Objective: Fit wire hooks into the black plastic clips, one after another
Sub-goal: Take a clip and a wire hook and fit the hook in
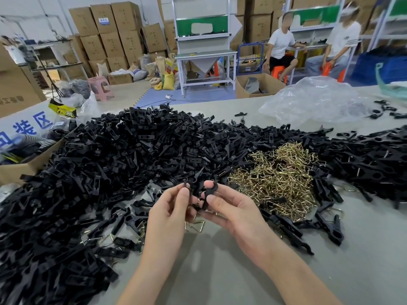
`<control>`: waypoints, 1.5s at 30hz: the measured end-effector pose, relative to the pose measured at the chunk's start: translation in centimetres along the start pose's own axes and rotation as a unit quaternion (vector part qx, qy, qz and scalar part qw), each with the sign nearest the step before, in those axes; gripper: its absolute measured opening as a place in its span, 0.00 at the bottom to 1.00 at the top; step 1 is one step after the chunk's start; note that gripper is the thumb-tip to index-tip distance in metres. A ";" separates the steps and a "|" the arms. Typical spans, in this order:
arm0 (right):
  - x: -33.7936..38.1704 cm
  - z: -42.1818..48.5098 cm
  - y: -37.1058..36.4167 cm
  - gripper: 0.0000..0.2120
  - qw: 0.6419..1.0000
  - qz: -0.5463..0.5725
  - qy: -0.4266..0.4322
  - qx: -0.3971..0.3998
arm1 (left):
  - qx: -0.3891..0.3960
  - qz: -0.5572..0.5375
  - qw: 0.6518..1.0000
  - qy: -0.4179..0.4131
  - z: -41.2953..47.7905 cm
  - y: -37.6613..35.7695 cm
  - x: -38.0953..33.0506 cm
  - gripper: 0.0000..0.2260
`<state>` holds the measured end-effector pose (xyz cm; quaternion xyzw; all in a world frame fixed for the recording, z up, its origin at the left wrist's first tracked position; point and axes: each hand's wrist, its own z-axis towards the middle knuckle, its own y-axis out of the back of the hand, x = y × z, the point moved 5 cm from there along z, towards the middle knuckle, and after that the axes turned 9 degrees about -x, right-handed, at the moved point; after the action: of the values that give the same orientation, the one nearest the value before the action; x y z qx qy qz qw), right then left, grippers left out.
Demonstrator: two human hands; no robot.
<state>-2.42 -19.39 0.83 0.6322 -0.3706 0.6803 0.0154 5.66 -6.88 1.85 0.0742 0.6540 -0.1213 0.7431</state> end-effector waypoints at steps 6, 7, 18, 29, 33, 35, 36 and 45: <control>-0.1 -0.1 -0.3 0.13 0.997 -0.069 0.028 0.003 | 0.029 -0.043 0.998 0.038 -0.3 -0.4 0.1 0.09; -0.2 -0.1 -0.3 0.13 0.997 -0.076 0.031 0.003 | 0.030 -0.039 0.998 0.033 -0.3 -0.4 0.0 0.09; -0.2 0.0 -0.4 0.17 0.986 -0.153 0.070 0.000 | 0.009 0.118 0.988 -0.095 -1.0 -0.2 -0.3 0.05; -0.2 0.1 -0.3 0.23 0.985 -0.154 0.078 0.003 | 0.031 0.133 0.985 -0.104 -1.4 -0.5 -1.1 0.11; 0.0 -0.1 -0.4 0.21 0.981 -0.168 0.098 0.010 | 0.031 0.142 0.983 -0.114 -1.7 -0.8 -1.2 0.19; 0.3 -0.2 -0.4 0.20 0.978 -0.177 0.108 -0.003 | 0.027 0.138 0.984 -0.113 -1.7 -0.5 -1.2 0.20; 0.4 -0.2 -0.3 0.20 0.978 -0.177 0.108 -0.009 | 0.023 0.135 0.984 -0.110 -1.6 -0.3 -1.2 0.20; 0.2 0.3 0.6 0.14 0.957 -0.255 0.119 -0.069 | -0.046 0.273 0.933 -0.228 -2.8 -0.2 -2.2 0.15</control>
<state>-2.49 -20.10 0.66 0.6172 -0.2388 0.6971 0.2760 2.66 -6.16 3.63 0.1858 0.4261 0.1028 0.8794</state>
